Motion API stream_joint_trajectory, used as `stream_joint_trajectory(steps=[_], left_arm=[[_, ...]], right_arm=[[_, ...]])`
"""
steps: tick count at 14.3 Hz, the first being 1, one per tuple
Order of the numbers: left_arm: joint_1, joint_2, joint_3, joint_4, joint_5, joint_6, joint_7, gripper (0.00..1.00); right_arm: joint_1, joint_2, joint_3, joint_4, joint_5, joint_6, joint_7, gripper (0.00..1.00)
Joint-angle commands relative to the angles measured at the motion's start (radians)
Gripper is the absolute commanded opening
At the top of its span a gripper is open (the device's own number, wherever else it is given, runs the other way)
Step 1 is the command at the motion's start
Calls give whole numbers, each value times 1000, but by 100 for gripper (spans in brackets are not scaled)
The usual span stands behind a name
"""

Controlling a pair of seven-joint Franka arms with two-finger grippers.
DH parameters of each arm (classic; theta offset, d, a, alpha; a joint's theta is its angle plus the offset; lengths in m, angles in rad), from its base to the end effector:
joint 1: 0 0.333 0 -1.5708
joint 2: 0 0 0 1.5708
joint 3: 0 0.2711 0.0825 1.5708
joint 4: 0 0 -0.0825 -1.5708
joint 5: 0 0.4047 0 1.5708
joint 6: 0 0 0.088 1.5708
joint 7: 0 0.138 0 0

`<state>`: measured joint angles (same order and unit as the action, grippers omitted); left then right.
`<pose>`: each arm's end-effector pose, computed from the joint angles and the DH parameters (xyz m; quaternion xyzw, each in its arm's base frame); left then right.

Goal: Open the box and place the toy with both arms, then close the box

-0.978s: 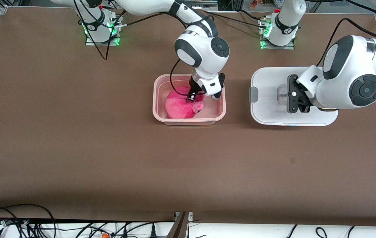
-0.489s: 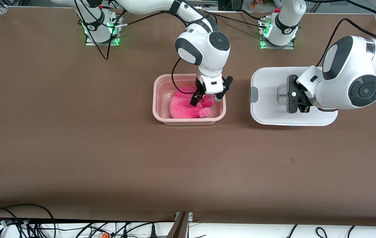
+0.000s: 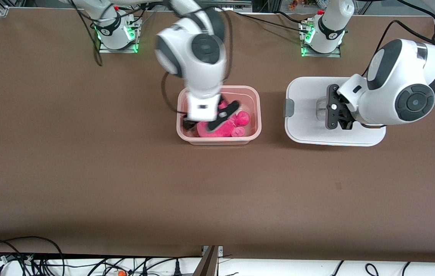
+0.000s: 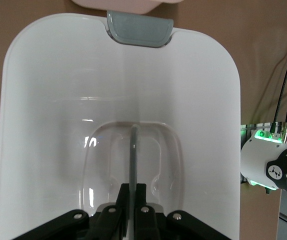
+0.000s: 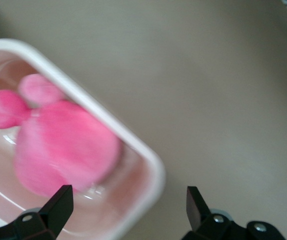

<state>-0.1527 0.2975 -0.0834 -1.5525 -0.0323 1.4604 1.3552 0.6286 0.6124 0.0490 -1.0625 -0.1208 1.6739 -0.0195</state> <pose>0.5821 -0.1416 0.3755 0.6869 -0.7000 -0.1485 0.1265 0.5777 0.4340 0.4102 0.9383 0.3429 0.0145 0.0436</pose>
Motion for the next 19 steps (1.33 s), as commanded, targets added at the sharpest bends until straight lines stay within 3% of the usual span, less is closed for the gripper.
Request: stream_joint_trajectory(steps=[1,3,5,8,10,13,16,18,19], left_arm=[[-74,92,-2,107,-53,-20,-45,0],[-167,127,-1,147,-121,0,-91,0],[-263,163,-1,205,-130,30,-177,0],[-419,206,-1,233,-127,150,-370,0],[-474,244,1,233,-121,253,-432,0],[-484,288,-1,232,-120,354,-439,0],[-492,318,-1,232,-121,383,-439,0],[-516,319,-1,230,-117,385,-439,0],[-519,321,-1,229,-118,387,-439,0]], right_arm=[[-99,-123,17,-31,46,-129,-1,100],[-139,-208,6,-55,52,-218,0,100],[-139,-360,-47,-205,56,-212,13,100],[-139,-605,-188,-461,150,-171,16,100],[-139,-704,-265,-554,155,-155,16,100],[-139,-744,-374,-595,155,-178,15,100],[-139,-758,-434,-614,153,-177,6,100],[-208,-749,-411,-613,142,-165,0,100],[-270,-747,-338,-613,141,-152,0,100]])
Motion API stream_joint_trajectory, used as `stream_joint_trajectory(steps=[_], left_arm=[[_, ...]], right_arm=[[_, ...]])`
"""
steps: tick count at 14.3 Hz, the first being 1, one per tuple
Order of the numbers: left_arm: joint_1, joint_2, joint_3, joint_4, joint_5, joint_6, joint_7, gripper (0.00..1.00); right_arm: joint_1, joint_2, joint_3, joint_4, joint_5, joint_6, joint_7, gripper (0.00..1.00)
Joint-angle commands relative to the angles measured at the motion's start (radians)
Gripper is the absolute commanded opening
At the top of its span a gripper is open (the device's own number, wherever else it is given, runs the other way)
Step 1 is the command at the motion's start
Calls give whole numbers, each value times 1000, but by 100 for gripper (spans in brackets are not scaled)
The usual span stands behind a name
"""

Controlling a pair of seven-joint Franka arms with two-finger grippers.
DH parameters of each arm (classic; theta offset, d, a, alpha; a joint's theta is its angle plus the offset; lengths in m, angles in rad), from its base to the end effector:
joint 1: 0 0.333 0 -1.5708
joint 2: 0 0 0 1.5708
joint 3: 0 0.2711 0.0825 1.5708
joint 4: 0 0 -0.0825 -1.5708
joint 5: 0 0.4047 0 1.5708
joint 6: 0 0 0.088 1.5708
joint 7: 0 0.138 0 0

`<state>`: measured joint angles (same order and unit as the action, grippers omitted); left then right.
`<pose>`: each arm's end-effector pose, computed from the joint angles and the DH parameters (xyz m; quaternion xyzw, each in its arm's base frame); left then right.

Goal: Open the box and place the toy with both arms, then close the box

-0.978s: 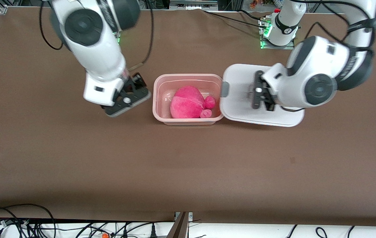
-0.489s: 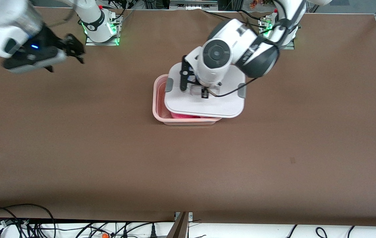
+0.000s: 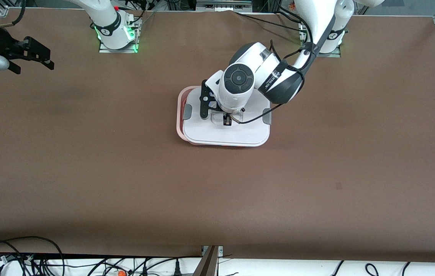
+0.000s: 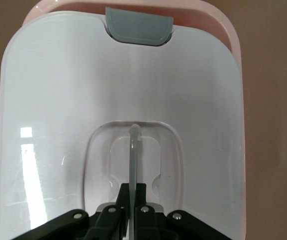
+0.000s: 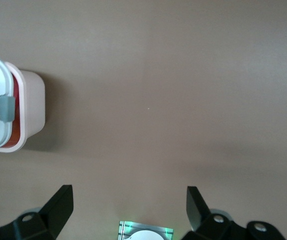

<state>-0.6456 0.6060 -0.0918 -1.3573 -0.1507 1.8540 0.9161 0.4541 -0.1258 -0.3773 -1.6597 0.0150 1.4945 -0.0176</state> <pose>0.5140 -0.4766 0.2869 0.6960 -0.7094 -0.0444 0.1018 0.5327 0.0339 0.5635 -0.9980 -0.0494 0.0250 0.0298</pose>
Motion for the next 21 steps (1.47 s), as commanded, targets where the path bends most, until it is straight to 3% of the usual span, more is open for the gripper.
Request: stream_joint_trajectory(steps=[1,2,4,7,21], left_arm=[[-28,14,7,35,2,-4,0,0],[-32,11,7,35,2,-1,0,0],[-25,5,6,35,-10,-1,4,0],[-29,14,7,24,-15,31,4,0],[-46,3,6,-20,-44,39,-42,0]], right_arm=[[-188,-5,172,-11,3,30,-2,100],[-254,6,246,-2,2,30,-2,100],[-290,32,291,26,-1,30,-2,100],[-284,72,288,83,-1,30,2,100],[-292,110,276,127,-17,35,28,100]])
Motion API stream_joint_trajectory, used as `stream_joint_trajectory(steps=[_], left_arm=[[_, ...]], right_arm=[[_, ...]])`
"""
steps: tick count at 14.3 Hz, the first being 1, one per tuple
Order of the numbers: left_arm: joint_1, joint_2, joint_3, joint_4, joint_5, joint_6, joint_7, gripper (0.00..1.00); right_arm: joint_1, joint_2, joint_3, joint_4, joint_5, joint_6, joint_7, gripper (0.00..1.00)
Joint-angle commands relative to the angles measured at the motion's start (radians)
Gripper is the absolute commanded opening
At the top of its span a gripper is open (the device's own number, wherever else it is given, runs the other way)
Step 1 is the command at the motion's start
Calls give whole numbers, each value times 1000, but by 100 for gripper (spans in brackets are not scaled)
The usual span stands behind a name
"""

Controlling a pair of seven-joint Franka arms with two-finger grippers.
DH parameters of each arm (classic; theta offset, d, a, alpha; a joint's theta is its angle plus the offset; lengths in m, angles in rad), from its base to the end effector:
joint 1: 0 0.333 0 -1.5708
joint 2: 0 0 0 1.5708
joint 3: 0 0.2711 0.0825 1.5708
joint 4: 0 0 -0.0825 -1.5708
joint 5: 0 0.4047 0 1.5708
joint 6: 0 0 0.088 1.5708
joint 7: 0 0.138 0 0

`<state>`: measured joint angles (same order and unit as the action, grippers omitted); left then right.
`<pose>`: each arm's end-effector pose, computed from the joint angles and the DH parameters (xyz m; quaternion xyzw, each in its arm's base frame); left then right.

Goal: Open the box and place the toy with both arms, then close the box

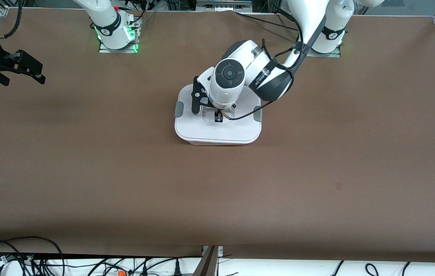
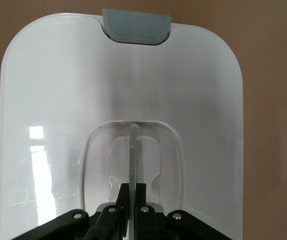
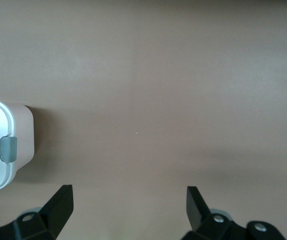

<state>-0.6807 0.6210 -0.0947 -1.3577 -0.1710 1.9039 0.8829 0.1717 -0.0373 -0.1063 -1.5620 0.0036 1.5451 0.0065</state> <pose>0.4998 -0.5008 0.2804 0.6991 -0.7060 -0.0303 0.1091 0.5625 0.0364 0.5718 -0.9995 -0.0295 -0.0100 0.0041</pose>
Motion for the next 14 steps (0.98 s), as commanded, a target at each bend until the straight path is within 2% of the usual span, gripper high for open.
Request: stream_joint_trajectory(steps=[1,14], left_arm=[[-11,-12,9,-23,-22,-11,-9,0],[-10,-17,10,-40,-16,-55,-50,0]], right_arm=[[-9,22,5,30,-5,-13,4,100],[-9,39,5,28,-34,13,4,100]])
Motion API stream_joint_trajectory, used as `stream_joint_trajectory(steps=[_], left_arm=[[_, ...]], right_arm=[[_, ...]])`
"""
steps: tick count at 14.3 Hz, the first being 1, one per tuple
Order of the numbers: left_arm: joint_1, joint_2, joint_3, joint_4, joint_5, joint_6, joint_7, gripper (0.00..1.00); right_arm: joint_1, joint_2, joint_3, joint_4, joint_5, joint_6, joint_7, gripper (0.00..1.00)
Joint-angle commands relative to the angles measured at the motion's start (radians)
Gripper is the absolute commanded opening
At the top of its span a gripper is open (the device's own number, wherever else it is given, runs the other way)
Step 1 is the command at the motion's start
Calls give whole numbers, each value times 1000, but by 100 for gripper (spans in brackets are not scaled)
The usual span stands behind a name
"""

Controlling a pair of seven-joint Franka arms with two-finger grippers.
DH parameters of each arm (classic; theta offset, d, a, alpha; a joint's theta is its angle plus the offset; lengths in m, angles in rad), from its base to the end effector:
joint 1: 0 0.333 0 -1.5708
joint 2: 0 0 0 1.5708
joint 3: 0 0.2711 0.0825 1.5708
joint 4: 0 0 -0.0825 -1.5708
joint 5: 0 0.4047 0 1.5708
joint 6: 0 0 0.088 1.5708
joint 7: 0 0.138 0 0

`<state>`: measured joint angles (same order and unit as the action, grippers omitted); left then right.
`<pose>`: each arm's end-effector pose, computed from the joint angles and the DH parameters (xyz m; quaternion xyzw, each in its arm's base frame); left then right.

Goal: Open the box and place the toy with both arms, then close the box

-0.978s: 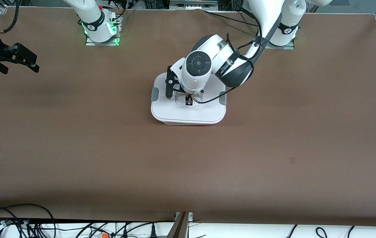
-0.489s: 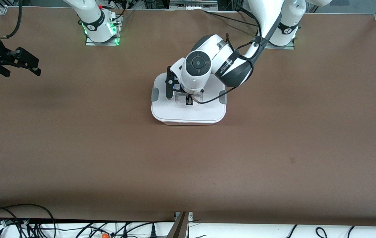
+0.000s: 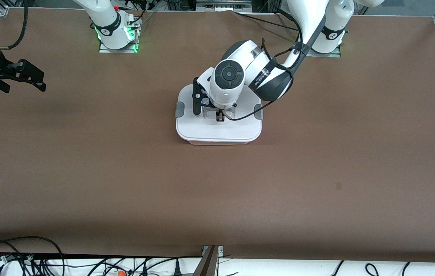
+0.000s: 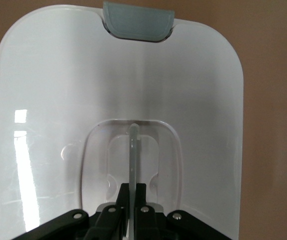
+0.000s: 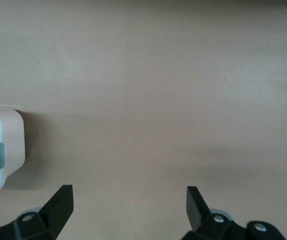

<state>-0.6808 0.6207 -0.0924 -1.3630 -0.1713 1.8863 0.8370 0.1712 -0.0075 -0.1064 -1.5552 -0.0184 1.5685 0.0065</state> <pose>0.4976 -0.4977 0.2767 0.7149 -0.6894 -0.0439 0.1085 0.5730 0.0345 0.5604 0.9995 0.0290 0.0107 0.0084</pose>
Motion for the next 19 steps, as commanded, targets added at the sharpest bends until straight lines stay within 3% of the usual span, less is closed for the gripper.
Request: stream_joint_trajectory(steps=[1,19], left_arm=[[-10,-16,8,-34,-13,-38,-4,0],[-19,-30,8,-38,16,-30,-6,0]], right_arm=[[-7,9,5,21,-12,-8,4,100],[37,11,16,21,3,35,6,100]])
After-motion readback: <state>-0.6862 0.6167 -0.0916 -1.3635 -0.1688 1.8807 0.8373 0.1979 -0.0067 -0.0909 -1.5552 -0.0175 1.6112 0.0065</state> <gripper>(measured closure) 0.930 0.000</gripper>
